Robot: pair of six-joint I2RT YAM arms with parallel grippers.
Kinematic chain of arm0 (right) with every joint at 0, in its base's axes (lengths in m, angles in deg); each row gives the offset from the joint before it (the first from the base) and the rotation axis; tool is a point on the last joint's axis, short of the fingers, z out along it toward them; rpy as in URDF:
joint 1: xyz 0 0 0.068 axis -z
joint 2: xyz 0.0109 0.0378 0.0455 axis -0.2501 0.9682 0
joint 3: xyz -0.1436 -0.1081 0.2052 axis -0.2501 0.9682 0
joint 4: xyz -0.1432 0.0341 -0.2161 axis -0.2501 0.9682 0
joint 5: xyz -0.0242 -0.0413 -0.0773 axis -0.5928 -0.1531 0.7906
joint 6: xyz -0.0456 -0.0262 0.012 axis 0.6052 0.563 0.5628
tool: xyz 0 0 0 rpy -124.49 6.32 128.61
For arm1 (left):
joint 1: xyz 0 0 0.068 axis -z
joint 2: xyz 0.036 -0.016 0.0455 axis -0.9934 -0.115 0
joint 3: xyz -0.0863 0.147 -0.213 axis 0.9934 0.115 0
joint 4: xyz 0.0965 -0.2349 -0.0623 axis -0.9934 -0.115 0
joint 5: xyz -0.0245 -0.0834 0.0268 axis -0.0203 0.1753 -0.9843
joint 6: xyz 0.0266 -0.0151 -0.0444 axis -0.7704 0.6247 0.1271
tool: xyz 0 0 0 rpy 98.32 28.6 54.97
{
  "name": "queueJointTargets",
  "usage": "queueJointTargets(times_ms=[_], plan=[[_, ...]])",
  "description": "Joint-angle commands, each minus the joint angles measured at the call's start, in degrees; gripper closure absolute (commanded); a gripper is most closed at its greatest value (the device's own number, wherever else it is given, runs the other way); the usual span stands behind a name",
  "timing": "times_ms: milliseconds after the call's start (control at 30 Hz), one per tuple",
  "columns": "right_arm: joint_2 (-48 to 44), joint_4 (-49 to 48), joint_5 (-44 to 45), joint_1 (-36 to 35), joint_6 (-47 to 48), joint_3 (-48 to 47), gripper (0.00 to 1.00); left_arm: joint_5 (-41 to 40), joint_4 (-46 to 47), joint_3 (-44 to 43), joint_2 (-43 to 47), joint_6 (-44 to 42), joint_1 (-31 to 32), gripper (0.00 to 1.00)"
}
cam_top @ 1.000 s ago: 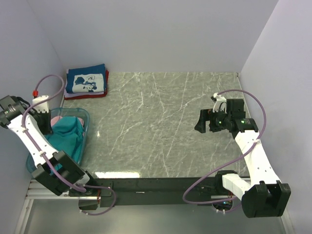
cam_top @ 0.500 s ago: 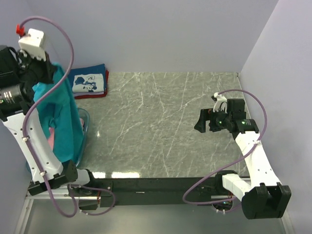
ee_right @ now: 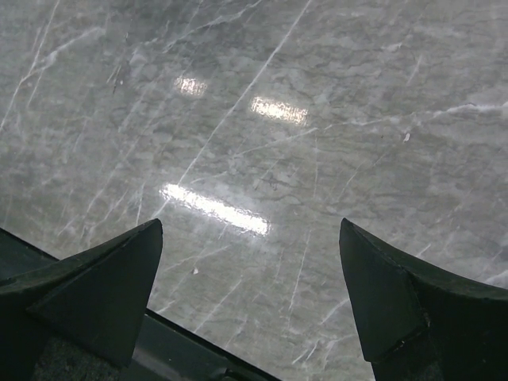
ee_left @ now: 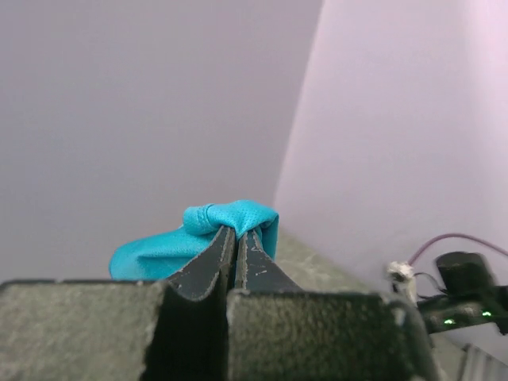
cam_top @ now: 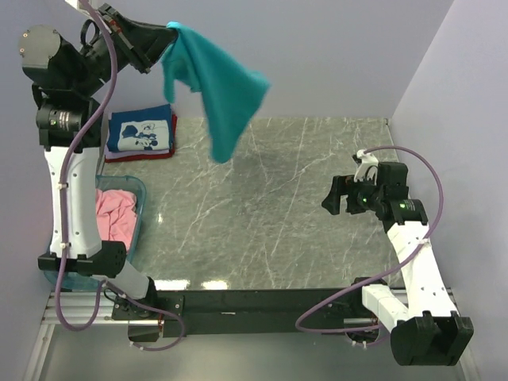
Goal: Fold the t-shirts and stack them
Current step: Move the tshirt to the center of the board
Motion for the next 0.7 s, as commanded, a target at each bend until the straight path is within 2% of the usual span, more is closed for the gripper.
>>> queueJointTargets(times_ms=[0,33,133,167,200,233,267,300,333,367,400,433,467,500,533,633,667], plan=[[-1.4,-1.4,0.5,0.6,0.4,-3.2,0.02,8.0,16.4,2.4,0.9,13.4,0.1,0.99],[-1.6,-1.2,0.6,0.6,0.8,-3.5,0.02,9.9,15.3,4.1,1.6,12.2,-0.2,0.99],[-2.1,0.0,0.2,0.6,2.3,-4.5,0.02,19.5,10.0,17.7,8.0,4.8,-3.1,0.97],[-1.8,0.2,0.2,0.6,2.7,-5.3,0.02,21.6,7.1,26.7,11.7,-3.0,-4.1,0.89],[-1.2,1.2,0.2,0.6,3.9,-5.9,0.02,23.2,1.4,30.8,13.4,-9.2,-6.3,0.81],[-0.8,1.9,0.6,0.7,4.4,-6.6,0.02,21.7,-10.1,38.5,14.9,-15.5,-7.4,0.58],[-0.5,2.5,1.2,0.7,4.9,-8.0,0.02,19.8,-15.8,42.6,17.4,-21.2,-8.6,0.49],[0.4,3.9,1.5,0.7,6.5,-8.7,0.02,18.9,-20.1,46.8,18.3,-33.6,-12.9,0.43],[0.6,4.6,2.3,0.7,7.4,-9.3,0.02,18.6,-26.4,54.5,19.0,-39.0,-16.1,0.34],[0.8,5.1,2.7,0.7,8.3,-9.9,0.02,19.1,-29.0,57.7,19.7,-43.5,-19.7,0.31],[1.3,6.2,2.6,0.7,10.2,-10.1,0.02,19.4,-32.6,59.8,19.4,-56.0,-25.9,0.29],[2.5,7.8,2.4,0.6,11.7,-10.6,0.02,17.7,-41.6,61.3,18.0,-69.1,-27.7,0.21],[2.5,7.8,2.2,0.6,11.7,-11.0,0.02,16.7,-44.5,61.7,17.3,-69.3,-27.7,0.17],[4.4,9.4,2.0,0.6,12.8,-11.2,0.02,15.5,-47.1,62.1,16.8,-77.5,-27.9,0.13],[5.9,10.0,1.7,0.5,13.4,-11.6,0.02,14.7,-48.7,63.1,16.4,-80.6,-27.9,0.11],[13.1,10.9,0.9,0.5,14.1,-14.5,0.02,13.6,-43.8,65.7,15.7,-78.2,-26.1,0.11],[15.0,11.0,0.5,0.4,14.0,-15.4,0.02,12.0,-41.5,66.5,15.2,-74.8,-23.7,0.12]])
